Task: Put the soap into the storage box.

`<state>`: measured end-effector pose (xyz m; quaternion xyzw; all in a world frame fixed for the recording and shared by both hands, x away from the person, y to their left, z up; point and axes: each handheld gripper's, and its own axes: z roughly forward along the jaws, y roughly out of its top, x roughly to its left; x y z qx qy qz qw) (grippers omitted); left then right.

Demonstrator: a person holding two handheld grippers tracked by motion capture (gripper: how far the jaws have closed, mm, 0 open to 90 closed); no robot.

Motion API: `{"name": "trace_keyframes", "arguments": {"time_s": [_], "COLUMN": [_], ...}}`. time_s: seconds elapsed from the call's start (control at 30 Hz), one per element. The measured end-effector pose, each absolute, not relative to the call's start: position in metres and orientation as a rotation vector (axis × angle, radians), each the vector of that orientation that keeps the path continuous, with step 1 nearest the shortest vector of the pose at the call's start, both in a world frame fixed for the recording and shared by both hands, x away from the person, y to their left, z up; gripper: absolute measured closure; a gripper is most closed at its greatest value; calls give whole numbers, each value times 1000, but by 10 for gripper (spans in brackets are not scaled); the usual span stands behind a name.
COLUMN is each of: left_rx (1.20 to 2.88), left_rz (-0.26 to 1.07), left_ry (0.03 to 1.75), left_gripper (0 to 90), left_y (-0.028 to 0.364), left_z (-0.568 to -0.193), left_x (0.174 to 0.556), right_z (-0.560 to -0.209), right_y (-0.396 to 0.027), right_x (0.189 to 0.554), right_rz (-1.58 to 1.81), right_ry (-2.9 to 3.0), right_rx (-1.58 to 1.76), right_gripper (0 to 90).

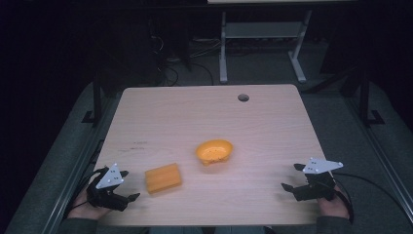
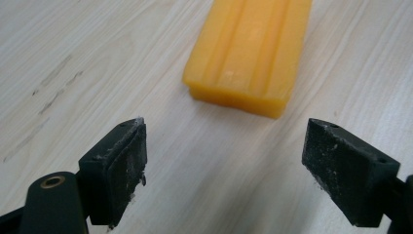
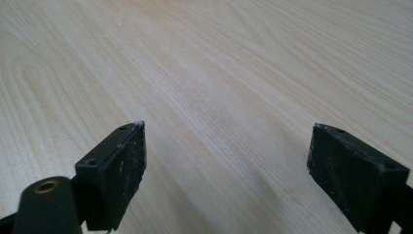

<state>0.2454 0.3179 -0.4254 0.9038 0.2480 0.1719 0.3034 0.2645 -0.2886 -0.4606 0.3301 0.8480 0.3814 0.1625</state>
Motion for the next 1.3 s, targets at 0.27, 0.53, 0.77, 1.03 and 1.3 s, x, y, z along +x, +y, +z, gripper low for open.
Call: {"name": "trace_keyframes", "arguments": {"time_s": [0.27,0.53,0.77,1.03,1.3], "left_rx": [2402,2454,2496,2527,2563], "left_rz": [445,427,420,400,373], "left_ry": [632,593,553,504,477], "left_gripper": [159,159,159,159,159], "left_y": [309,299,290,273,259], "left_z": [-421,-415,-406,-400,-401], "left_x": [249,255,263,273,283], "right_z": [-461,-462,-462,-461,-461], "right_y": [-290,-288,-288,-287,-287], "right_x": [265,265,265,265,265], "right_rz": [1088,1085,1090,1092,1092], "right_ry": [2417,2430,2428,2441,2439], "right_rx": [944,941,938,925,917], "right_gripper": [137,137,137,137,137]}}
